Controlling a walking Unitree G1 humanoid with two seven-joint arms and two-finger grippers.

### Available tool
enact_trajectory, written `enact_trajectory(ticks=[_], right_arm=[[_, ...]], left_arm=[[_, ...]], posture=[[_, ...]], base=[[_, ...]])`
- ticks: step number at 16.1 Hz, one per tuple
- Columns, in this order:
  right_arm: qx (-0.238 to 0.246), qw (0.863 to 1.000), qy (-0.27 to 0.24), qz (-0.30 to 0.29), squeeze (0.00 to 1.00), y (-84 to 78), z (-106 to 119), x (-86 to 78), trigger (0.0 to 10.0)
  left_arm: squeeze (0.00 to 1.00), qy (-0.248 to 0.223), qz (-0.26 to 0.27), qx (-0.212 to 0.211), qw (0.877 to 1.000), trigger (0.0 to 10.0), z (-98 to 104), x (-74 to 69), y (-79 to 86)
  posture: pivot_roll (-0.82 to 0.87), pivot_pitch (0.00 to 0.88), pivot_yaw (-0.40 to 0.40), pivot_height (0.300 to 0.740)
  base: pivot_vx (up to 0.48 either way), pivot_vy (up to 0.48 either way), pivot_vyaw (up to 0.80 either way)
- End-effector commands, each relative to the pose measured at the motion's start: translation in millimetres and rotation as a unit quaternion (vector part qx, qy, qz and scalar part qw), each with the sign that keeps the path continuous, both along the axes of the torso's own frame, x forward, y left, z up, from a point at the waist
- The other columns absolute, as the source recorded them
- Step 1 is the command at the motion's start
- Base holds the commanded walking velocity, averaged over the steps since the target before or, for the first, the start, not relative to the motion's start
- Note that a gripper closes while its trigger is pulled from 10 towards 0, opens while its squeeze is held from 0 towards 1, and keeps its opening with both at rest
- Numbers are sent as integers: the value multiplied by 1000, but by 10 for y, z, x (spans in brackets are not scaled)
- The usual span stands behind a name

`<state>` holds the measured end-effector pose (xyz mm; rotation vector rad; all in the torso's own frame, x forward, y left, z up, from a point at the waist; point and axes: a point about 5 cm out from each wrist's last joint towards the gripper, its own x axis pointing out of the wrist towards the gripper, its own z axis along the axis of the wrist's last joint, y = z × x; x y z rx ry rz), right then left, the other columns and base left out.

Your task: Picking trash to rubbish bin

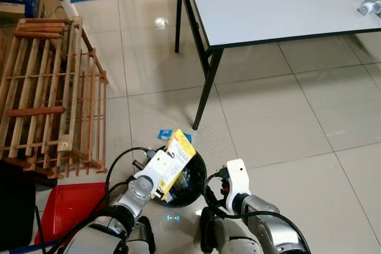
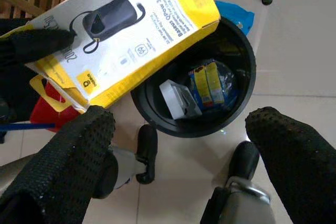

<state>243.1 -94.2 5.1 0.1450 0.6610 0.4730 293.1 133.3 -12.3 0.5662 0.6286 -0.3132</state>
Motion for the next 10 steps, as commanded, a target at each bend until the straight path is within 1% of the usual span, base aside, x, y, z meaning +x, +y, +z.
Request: enact_trajectory(ticks=[1, 2, 3, 4, 10], right_arm=[[0, 1000, 19, -2, 0, -26, -44, -87, 10000], [0, 1000, 23, -3, 0, -26, -23, -103, 10000], [-1, 1000, 24, -3, 0, -27, -17, -109, 10000], [-1, 1000, 25, -3, 0, -31, -8, -112, 10000], [-2, 1000, 28, -3, 0, -31, 6, -113, 10000]], left_arm=[[0, 13, 3, 0, 1000, 10000, -73, -78, -21], [0, 12, 2, 1, 1000, 10000, -71, -75, -25], [59, 11, 2, 1, 1000, 10000, -70, -75, -25], [1000, 9, 2, 4, 1000, 10000, -64, -68, -24], [1000, 12, 5, 0, 1000, 10000, -62, -63, -12]], posture=[[-143, 343, -57, 740], [-143, 343, -57, 740], [-143, 343, -57, 740], [-145, 351, -60, 740], [-140, 358, -63, 740]], base=[[0, 0, 0], [0, 0, 0], [0, 0, 0], [0, 0, 0], [0, 0, 0]])
